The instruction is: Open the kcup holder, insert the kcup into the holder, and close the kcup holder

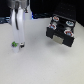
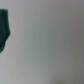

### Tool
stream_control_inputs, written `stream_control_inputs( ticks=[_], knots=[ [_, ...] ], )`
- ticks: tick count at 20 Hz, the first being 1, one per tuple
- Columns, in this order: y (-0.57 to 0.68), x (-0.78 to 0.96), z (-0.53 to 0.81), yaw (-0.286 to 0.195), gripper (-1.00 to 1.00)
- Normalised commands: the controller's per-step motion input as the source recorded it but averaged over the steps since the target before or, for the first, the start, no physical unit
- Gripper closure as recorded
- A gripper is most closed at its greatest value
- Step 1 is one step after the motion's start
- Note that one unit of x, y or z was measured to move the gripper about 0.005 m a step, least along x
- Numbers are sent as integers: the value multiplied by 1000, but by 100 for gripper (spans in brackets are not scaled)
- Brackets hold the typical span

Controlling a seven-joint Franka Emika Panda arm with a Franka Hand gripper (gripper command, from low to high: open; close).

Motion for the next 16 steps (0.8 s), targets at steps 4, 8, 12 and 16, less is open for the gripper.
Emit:
stream_control_inputs(
  ticks=[4,8,12,16],
  knots=[
    [-546,-560,-437,-224,-100],
    [-512,-448,-439,-188,-100],
    [-150,-153,-321,-168,-100],
    [-39,59,-237,-153,-100]
  ],
)
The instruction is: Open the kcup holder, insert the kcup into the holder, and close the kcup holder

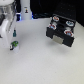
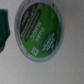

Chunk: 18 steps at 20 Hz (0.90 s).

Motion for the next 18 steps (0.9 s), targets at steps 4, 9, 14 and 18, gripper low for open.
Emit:
stream_control_inputs(
  ticks=[4,9,14,18],
  knots=[
    [17,272,20,-30,-100],
    [53,331,-5,-83,-100],
    [32,277,-6,-18,-100],
    [14,129,-22,1,-100]
  ],
)
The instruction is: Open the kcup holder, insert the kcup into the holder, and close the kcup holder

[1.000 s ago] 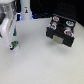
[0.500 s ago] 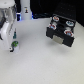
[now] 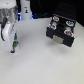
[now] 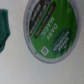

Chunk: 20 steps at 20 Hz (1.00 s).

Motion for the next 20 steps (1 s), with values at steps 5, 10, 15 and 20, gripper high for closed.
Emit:
stream_control_inputs(
  ticks=[5,10,15,20],
  knots=[
    [9,86,-80,-1,-100],
    [37,166,-44,-3,100],
    [50,181,0,0,100],
    [-21,59,-150,-26,-100]
  ],
)
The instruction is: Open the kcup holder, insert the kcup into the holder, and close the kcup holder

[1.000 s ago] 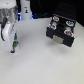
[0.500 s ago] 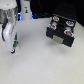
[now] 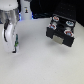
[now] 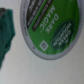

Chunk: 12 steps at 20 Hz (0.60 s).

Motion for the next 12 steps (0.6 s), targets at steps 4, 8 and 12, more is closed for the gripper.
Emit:
stream_control_inputs(
  ticks=[4,8,12],
  knots=[
    [-14,91,-73,-81,100],
    [125,77,351,-42,100],
    [301,95,672,-20,100]
  ],
)
